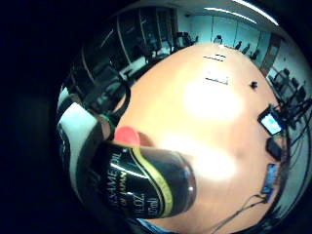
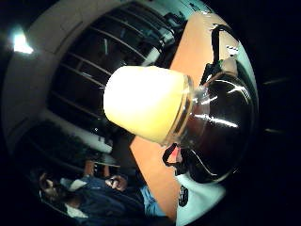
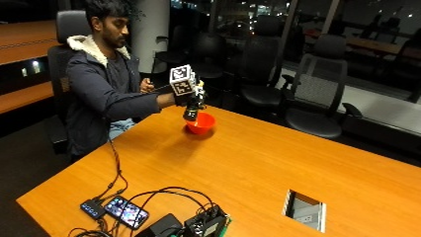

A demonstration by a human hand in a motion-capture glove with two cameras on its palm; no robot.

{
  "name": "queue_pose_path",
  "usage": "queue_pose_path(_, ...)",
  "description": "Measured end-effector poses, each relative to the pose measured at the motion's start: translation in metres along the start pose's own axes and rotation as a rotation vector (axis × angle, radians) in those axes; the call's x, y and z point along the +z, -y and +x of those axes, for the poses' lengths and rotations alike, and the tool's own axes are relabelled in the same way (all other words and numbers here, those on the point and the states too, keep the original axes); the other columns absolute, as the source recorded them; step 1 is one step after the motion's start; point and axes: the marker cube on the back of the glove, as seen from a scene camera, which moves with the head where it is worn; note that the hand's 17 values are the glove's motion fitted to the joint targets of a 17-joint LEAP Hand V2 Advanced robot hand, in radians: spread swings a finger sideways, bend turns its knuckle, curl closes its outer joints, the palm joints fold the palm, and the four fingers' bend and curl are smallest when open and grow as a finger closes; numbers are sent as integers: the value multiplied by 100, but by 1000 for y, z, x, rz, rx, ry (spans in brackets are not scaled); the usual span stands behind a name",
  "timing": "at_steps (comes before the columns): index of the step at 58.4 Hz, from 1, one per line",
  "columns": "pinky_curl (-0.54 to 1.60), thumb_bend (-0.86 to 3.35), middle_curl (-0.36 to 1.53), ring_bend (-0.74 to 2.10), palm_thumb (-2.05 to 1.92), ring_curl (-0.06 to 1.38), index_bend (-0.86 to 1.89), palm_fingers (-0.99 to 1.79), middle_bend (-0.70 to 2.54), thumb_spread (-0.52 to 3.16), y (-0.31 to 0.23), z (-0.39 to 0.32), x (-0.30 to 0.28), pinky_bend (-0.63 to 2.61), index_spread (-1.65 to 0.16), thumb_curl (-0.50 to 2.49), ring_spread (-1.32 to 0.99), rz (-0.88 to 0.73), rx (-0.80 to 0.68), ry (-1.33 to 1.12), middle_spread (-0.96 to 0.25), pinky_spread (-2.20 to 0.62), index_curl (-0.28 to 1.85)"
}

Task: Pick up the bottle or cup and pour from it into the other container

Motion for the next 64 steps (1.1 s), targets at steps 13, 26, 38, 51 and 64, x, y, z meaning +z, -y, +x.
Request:
queue_pose_path(13, 36, -4, 47, 71, 84, 43, 17, 136, 63, 67, -4, -33, 57, 48, -29, 52, -20, -184, -131, -607, -21, -22, 41)
queue_pose_path(26, 36, -4, 47, 71, 85, 43, 16, 135, 62, 64, -12, -81, 119, 48, -30, 53, -21, -313, -111, -812, -21, -23, 41)
queue_pose_path(38, 37, -4, 47, 71, 87, 43, 16, 134, 61, 61, -26, -143, 179, 48, -30, 55, -21, -371, -113, -786, -22, -23, 41)
queue_pose_path(51, 37, -4, 47, 70, 89, 43, 16, 133, 60, 57, -32, -122, 171, 49, -31, 57, -22, -425, -348, -1098, -22, -23, 41)
queue_pose_path(64, 37, -4, 47, 70, 88, 43, 15, 133, 60, 55, -31, -118, 164, 49, -31, 58, -22, -440, -374, -1081, -23, -23, 40)
